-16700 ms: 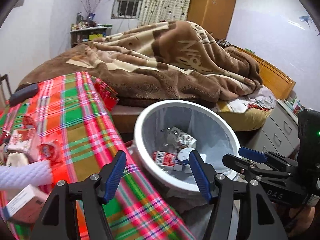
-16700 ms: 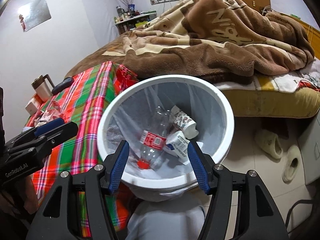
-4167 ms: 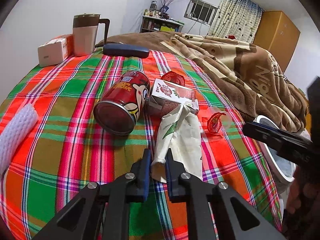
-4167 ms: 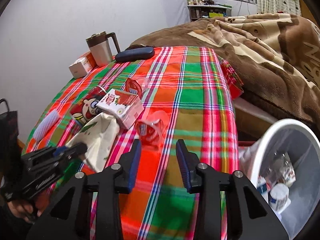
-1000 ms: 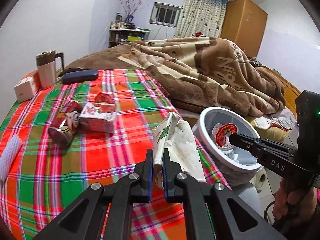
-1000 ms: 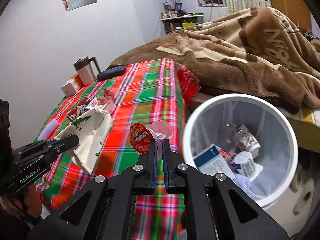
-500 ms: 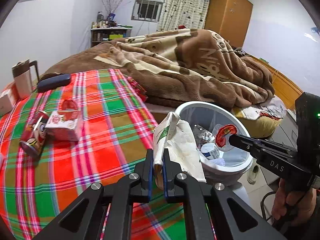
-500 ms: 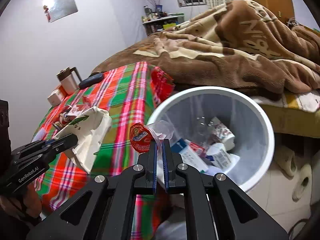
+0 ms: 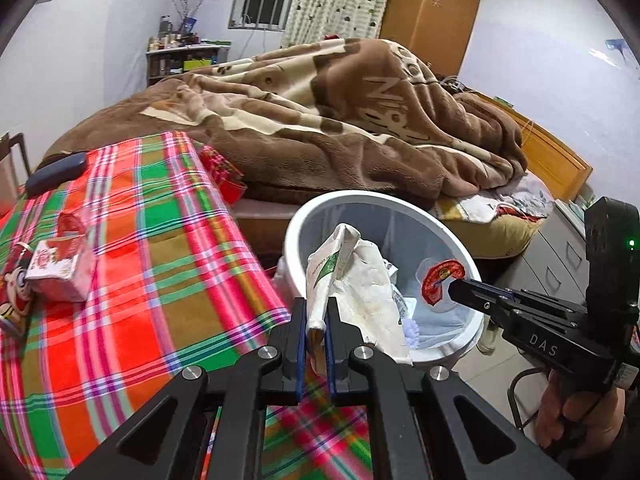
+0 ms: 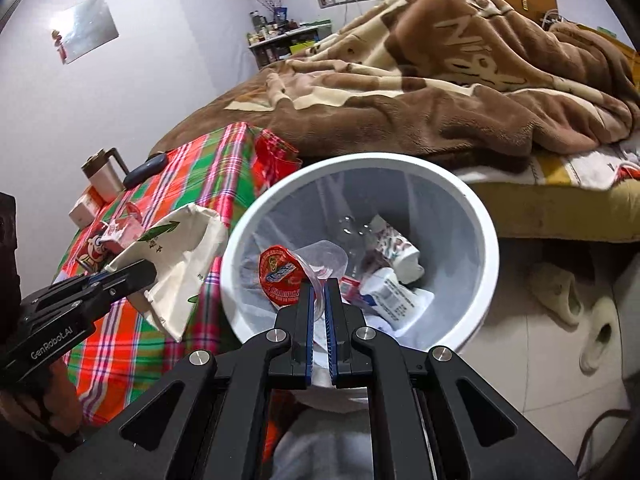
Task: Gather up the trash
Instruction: 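Carry the paper bag and jelly cup over the white bin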
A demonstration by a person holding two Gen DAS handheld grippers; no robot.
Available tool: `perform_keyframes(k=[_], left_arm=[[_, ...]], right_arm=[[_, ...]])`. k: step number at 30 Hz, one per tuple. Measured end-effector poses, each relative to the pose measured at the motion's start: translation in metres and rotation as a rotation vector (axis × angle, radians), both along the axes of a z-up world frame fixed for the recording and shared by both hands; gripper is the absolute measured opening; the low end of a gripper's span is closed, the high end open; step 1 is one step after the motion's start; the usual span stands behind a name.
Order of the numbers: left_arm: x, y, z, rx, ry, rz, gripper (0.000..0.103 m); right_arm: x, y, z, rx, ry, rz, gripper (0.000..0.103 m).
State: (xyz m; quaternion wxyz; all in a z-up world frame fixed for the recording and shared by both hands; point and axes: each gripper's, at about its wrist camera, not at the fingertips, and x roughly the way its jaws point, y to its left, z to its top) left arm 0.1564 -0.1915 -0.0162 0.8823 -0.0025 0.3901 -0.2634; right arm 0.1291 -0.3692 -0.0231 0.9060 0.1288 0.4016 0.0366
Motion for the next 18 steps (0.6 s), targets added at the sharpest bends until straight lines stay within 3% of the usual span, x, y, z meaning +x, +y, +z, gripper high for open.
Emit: perform_keyframes(k=[15, 18], left_arm=[[0.024, -0.039, -0.023, 0.0, 0.059, -0.071, 0.008], [0.028, -0.042, -0.023, -0.009, 0.062, -0.078, 0.01]], right_arm=[[0.006, -0.023, -0.016, -0.001, 0.079, -0.064, 0.006], [0.005, -0.024, -0.016, -0.001, 0.075, -0.071, 0.01]])
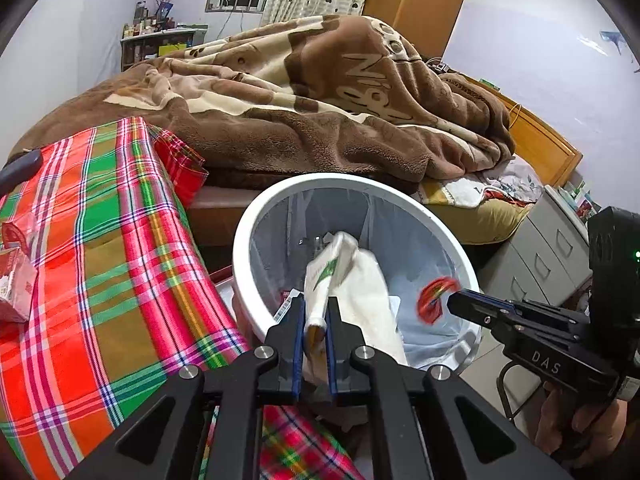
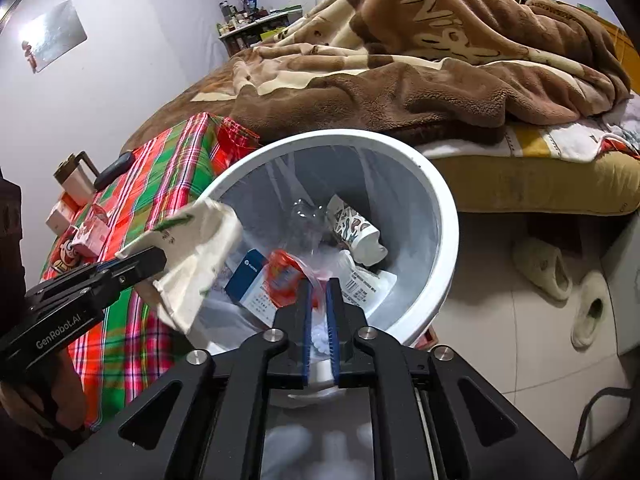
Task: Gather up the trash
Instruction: 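Carry the paper bag and jelly cup over the white bin, then open both grippers to drop the bag and jelly cup into the bin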
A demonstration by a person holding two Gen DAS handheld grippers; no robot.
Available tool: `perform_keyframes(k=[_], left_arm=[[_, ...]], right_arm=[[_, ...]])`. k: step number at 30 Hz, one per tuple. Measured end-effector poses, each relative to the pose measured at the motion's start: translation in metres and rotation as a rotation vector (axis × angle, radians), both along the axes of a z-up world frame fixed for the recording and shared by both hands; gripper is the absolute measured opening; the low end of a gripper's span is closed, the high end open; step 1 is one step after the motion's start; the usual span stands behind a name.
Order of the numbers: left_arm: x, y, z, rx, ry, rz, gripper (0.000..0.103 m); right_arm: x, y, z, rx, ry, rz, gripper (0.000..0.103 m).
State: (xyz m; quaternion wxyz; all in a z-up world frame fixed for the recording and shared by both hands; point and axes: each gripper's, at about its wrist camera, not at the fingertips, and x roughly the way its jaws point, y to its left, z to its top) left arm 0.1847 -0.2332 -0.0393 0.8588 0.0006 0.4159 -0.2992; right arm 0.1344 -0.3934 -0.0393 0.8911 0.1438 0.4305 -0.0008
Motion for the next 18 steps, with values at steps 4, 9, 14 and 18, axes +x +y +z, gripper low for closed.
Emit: perform_keyframes(k=[4, 9, 14, 18], left_arm=[[0.001, -0.001, 0.001, -0.007, -0.007, -0.003, 0.022], [-0.001, 0.002, 0.006, -0.014, -0.022, 0.001, 0.028], [-0.004, 0.01, 0.013, -0.02, -0.034, 0.018, 0.035], [-0.008, 0.018, 0.018, -0.02, -0.046, 0.033, 0.038]], right_arm=[[0.0, -0.002, 0.001, 0.004, -0.008, -0.003, 0.023], [-0.001, -0.002, 0.004, -0.006, -0.02, -0.005, 0.028], [-0.003, 0.001, 0.01, -0.021, -0.04, 0.002, 0.029], [-0.004, 0.006, 0.015, -0.035, -0.057, 0.015, 0.029]])
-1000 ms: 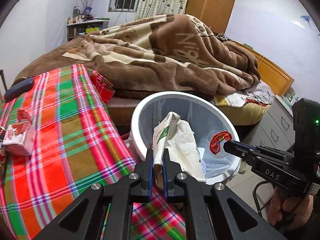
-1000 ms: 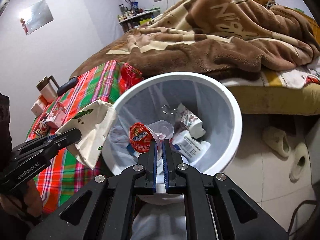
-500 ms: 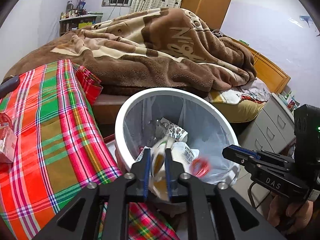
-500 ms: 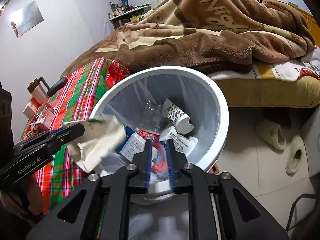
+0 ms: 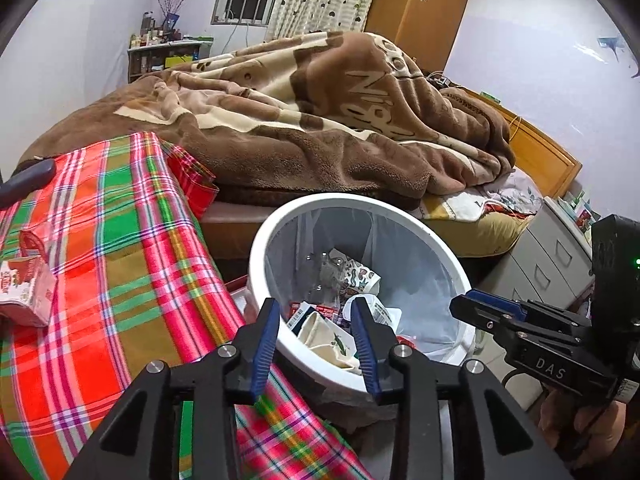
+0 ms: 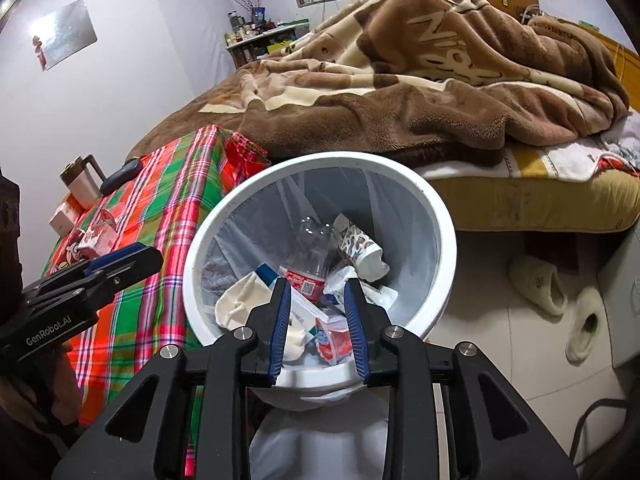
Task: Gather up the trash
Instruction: 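Open both grippers to drop the bag and jelly cup into the bin, then move both open grippers back over the table toward the red can and juice box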
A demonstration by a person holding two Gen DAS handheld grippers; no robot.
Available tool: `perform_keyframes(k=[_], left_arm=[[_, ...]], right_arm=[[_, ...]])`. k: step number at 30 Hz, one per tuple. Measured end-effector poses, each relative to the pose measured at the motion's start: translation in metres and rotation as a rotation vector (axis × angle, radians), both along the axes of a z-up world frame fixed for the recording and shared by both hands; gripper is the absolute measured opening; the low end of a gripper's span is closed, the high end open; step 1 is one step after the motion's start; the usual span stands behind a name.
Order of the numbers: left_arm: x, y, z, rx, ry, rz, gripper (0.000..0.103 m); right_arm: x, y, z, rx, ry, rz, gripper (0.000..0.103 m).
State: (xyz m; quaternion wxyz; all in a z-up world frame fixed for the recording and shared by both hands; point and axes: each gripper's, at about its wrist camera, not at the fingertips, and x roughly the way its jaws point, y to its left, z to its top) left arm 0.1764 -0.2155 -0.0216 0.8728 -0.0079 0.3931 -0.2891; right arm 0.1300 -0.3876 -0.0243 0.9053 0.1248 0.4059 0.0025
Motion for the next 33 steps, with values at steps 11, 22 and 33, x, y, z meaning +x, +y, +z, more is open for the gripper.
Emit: perform_keyframes(k=[11, 22, 33], left_arm=[[-0.017, 0.026, 0.008, 0.006, -0.017, 0.042, 0.04], [-0.031, 0.05, 0.013, 0.002, -0.028, 0.085, 0.04], [-0.048, 0.089, 0.013, -0.011, -0.034, 0.156, 0.04]], right_arm=[[-0.005, 0.014, 0.011, -0.026, -0.038, 0.044, 0.048], [-0.01, 0.028, 0.02, -0.05, -0.056, 0.078, 0.048], [-0.019, 0.042, 0.025, -0.028, -0.082, 0.104, 0.048]])
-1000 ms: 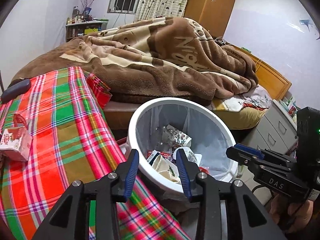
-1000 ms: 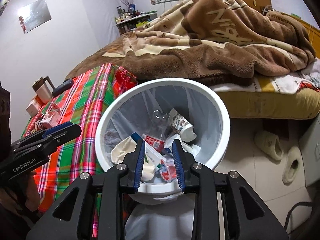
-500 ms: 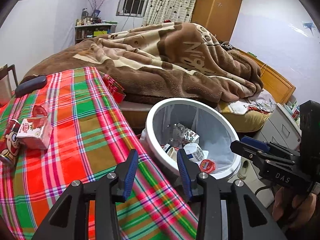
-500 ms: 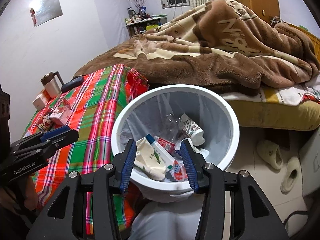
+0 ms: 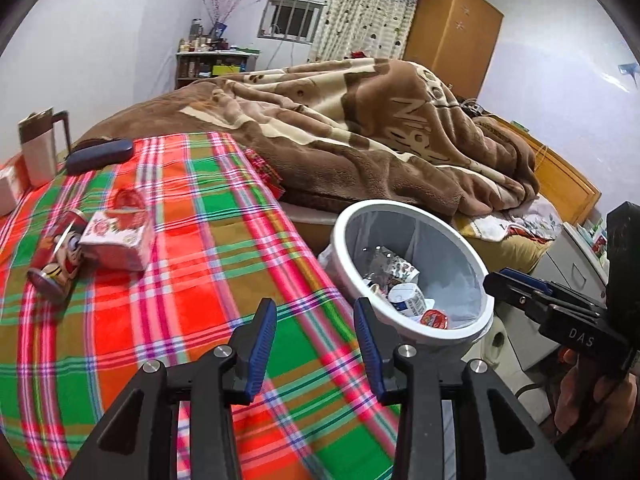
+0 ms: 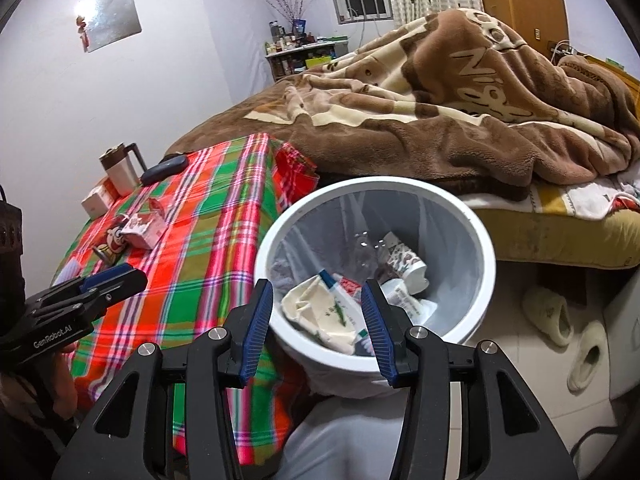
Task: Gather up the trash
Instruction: 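Move both open grippers back over the table toward the red can and juice box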
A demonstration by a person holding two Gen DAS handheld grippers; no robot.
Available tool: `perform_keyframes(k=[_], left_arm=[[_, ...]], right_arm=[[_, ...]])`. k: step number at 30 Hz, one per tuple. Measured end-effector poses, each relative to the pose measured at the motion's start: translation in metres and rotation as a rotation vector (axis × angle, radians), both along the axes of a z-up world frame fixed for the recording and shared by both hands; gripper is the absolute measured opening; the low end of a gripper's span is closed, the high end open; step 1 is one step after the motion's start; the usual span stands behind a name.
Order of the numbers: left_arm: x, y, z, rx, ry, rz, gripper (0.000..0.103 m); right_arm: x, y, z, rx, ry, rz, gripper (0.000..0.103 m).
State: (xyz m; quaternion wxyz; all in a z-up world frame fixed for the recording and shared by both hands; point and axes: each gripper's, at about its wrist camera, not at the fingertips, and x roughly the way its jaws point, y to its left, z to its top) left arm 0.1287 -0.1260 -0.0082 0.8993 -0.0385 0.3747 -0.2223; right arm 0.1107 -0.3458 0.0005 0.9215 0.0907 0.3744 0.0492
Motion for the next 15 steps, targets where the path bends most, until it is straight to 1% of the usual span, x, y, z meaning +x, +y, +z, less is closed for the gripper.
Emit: perform_keyframes(k=[7, 15], left_arm=[[-0.006, 0.027, -0.007, 0.007, 0.022, 0.051, 0.04], [-0.019, 0.058, -0.014, 0.026, 0.014, 0.135, 0.04]], right_arm=[[-0.002, 0.022, -0.002, 0.014, 0.005, 0.067, 0.048], [0.001, 0.047, -0.007, 0.043, 0.026, 0.146, 0.048]])
